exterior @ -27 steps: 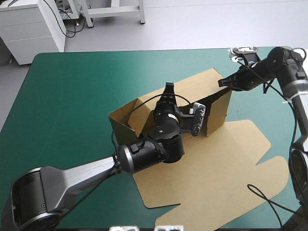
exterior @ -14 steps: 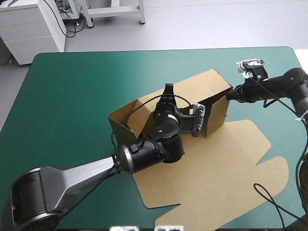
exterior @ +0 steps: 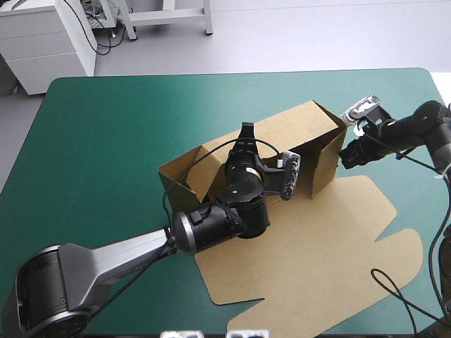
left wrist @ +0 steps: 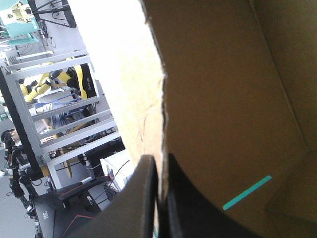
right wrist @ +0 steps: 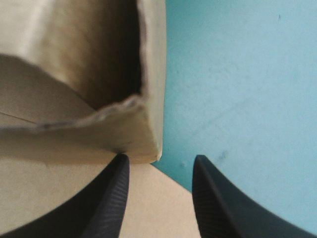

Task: Fold the box

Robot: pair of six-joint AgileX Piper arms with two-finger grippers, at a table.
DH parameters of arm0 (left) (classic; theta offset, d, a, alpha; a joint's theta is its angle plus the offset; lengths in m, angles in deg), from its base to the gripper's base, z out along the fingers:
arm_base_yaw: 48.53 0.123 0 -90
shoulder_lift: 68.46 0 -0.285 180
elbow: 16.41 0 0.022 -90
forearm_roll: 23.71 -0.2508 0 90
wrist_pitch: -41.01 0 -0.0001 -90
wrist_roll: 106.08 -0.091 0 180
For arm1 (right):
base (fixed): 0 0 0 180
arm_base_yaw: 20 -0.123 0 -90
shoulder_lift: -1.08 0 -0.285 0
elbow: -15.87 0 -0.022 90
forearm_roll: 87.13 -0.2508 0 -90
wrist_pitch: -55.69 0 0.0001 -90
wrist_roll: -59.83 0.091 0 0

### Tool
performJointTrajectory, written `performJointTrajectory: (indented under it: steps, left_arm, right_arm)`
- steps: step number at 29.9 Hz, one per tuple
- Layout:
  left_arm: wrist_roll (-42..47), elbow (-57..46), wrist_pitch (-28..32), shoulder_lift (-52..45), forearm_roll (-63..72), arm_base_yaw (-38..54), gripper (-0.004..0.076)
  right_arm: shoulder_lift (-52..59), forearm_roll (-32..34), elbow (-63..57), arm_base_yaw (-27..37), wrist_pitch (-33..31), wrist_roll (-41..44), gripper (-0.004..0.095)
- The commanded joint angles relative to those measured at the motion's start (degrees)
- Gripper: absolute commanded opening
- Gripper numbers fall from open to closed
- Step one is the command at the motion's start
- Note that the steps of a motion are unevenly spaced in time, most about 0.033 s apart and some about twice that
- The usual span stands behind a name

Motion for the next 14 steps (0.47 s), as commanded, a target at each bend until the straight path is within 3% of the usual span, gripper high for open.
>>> performJointTrajectory:
  steps: [1,7,14]
  left_arm:
    - [0.2,1.1,3.0,-2.3,0.5,-0.4,-0.0008]
    - [0.2,1.1,2.0,-2.3,0.5,-0.4,-0.0008]
    - [0.2,1.1,2.2,-2.3,0.5,-0.4,-0.0008]
  right_arm:
    - [2.7,-7.3,1.3,0.1,3.3,-9.4,0.0457]
    - [2.7,-13.6,1.3,0.1,1.2,-15.7,0.0454]
    - [2.5,-15.6,1.3,0.1,-0.4,-16.7,0.0454]
